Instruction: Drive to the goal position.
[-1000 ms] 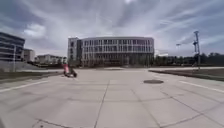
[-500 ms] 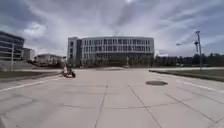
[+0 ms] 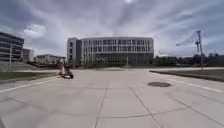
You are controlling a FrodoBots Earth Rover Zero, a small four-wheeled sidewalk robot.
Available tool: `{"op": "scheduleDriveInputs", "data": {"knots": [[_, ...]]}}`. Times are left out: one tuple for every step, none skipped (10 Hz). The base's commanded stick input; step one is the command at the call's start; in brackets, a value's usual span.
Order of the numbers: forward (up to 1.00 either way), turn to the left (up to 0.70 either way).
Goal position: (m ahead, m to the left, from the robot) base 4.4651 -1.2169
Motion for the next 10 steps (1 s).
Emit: {"op": "scheduleDriveInputs", "data": {"knots": [[0.50,0.00],[0.50,0.00],[0.50,0.00],[0.50,0.00],[0.50,0.00],[0.50,0.00],[0.50,0.00],[0.50,0.00],[0.50,0.00],[0.50,0.00]]}}
